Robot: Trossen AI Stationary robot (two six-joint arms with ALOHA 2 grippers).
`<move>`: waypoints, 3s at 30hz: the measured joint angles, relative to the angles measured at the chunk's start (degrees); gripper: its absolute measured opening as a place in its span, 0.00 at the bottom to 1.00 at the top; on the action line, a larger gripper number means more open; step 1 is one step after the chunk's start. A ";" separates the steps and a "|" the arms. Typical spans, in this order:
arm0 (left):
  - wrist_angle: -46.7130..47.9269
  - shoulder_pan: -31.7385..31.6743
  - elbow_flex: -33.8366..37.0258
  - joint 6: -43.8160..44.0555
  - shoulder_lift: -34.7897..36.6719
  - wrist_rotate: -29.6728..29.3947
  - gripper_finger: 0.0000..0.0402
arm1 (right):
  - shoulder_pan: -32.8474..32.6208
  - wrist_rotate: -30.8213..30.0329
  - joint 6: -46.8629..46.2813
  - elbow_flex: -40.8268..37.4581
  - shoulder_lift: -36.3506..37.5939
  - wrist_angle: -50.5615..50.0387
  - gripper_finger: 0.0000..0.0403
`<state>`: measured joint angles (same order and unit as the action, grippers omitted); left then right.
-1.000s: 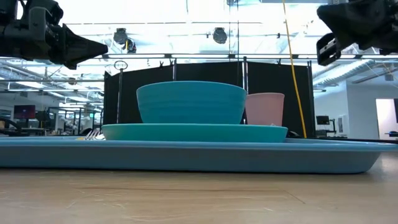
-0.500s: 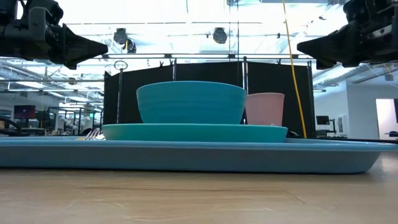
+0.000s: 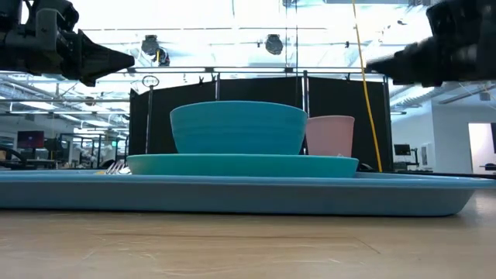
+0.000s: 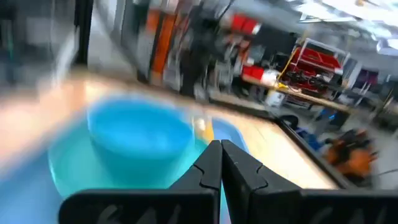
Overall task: Set up tray
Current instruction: Return to Home Position
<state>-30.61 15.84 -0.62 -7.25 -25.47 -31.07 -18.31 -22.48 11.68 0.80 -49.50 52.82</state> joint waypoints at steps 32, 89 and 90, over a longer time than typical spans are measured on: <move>0.00 0.00 0.00 -0.02 -0.01 0.00 0.12 | 0.00 0.04 20.55 0.02 -0.04 -11.91 0.00; 0.00 0.01 -0.01 -0.02 0.00 0.01 0.12 | 0.00 0.04 20.53 0.01 -0.04 -11.91 0.00; 0.00 0.00 -0.02 -0.02 0.00 0.02 0.12 | -0.01 0.06 20.53 0.02 -0.04 -11.91 0.00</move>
<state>-30.61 15.84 -0.64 -7.27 -25.48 -31.05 -18.32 -22.42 32.21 0.82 -49.54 40.91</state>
